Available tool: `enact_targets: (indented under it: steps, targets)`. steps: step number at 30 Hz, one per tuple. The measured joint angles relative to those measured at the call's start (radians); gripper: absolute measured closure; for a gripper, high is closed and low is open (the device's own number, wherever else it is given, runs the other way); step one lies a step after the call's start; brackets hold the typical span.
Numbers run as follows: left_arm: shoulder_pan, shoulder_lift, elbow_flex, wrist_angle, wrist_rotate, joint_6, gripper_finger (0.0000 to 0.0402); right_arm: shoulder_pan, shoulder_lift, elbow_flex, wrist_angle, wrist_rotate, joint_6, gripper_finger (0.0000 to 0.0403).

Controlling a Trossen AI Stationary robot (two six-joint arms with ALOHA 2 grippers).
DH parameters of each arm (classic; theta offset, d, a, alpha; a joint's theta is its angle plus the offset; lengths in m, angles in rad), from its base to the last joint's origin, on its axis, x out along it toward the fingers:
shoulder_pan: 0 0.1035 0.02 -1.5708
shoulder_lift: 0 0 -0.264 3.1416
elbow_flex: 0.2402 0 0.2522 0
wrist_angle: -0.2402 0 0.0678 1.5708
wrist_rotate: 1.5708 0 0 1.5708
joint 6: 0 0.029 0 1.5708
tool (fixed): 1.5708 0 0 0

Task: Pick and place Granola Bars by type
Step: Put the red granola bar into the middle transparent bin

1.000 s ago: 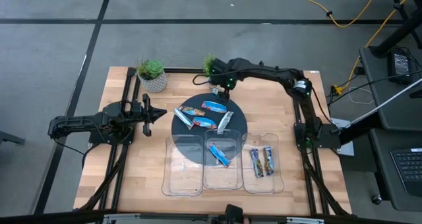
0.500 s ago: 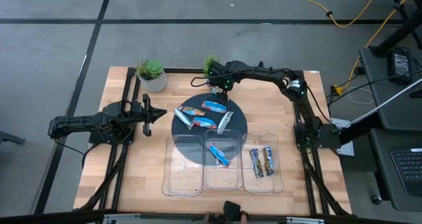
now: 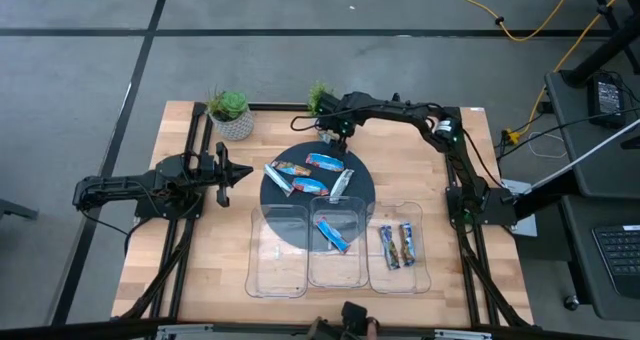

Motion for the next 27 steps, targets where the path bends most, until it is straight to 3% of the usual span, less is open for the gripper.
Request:
enact_targets:
  steps: [7, 12, 18, 27]
  targets:
    - [0.000, 0.000, 0.000, 0.000, 0.000, 0.000, 0.0389, 0.000, 0.000, 0.000, 0.008, -0.030, -0.002, 0.0077]
    - [0.000, 0.000, 0.000, 0.000, 0.000, 0.000, 0.0392, 0.000, 0.003, 0.000, 0.007, -0.062, -0.002, 0.0106]
    - [0.000, 0.000, 0.000, 0.000, 0.000, 0.000, 0.0391, -0.003, 0.011, 0.000, 0.004, -0.081, -0.006, 0.0180]
    - [0.000, 0.000, 0.000, 0.000, 0.000, 0.000, 0.0393, -0.005, 0.018, -0.001, 0.008, -0.082, -0.008, 0.0322]
